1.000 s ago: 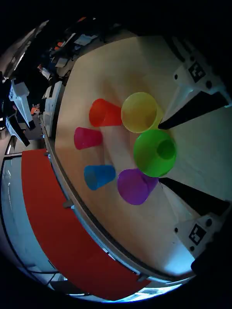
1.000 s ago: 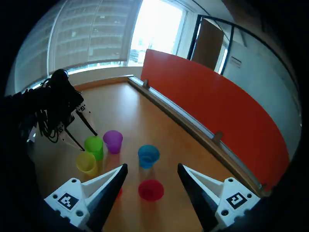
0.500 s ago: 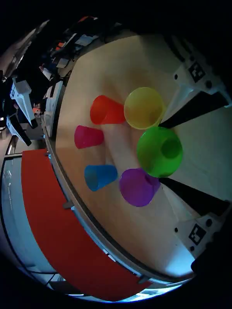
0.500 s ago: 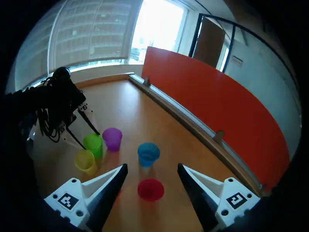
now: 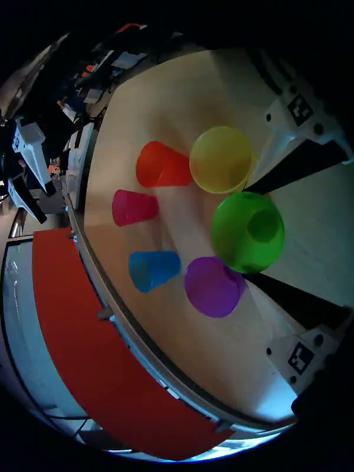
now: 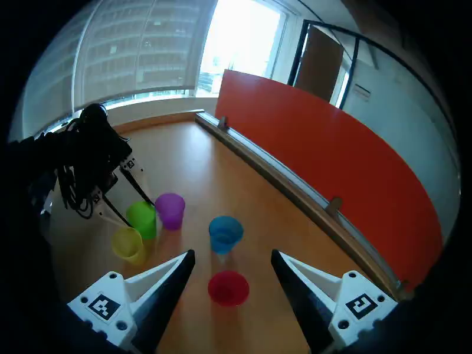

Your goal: Pour water

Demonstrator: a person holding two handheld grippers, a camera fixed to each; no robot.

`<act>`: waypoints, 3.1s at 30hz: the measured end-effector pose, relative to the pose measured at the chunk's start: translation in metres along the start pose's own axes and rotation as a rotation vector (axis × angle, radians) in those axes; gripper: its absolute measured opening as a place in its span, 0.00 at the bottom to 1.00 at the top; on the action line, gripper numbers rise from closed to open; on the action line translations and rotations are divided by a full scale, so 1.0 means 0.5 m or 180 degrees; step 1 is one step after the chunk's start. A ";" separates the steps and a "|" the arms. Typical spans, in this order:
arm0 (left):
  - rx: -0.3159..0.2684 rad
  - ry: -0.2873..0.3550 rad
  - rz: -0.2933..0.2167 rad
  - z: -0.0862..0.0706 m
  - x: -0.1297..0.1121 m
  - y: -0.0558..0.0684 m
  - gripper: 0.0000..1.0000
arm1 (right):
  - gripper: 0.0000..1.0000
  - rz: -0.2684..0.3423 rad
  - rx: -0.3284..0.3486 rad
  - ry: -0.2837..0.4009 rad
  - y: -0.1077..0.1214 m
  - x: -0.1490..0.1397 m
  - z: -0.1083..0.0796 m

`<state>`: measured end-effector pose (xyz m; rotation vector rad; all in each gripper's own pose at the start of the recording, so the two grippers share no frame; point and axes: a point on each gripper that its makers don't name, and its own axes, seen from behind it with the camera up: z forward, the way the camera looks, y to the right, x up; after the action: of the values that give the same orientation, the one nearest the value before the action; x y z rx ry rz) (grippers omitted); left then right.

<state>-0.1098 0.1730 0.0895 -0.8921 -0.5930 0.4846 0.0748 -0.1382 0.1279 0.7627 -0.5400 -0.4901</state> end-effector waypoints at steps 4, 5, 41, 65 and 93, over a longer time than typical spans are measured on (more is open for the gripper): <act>0.0024 -0.0001 0.0001 0.002 -0.001 -0.002 0.92 | 1.00 -0.0008 -0.0005 0.0005 0.001 0.000 -0.003; 0.0026 -0.0001 -0.0005 0.003 -0.001 -0.002 0.92 | 1.00 -0.0010 -0.0007 0.0005 0.001 0.000 -0.004; 0.0228 0.0301 -0.0090 -0.071 0.045 -0.015 0.89 | 1.00 0.0057 -0.0029 0.0080 0.010 0.014 -0.006; 0.0452 0.0790 -0.0223 -0.164 0.130 -0.022 0.89 | 1.00 0.0050 0.0050 -0.0027 0.003 0.004 0.056; 0.0664 0.1556 -0.0468 -0.285 0.213 -0.052 0.89 | 1.00 0.0057 0.0101 -0.0231 0.010 -0.027 0.127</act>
<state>0.0665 0.1430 0.0705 -0.7256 -0.1543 0.1779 0.0266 -0.1594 0.1664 0.7720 -0.6228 -0.4951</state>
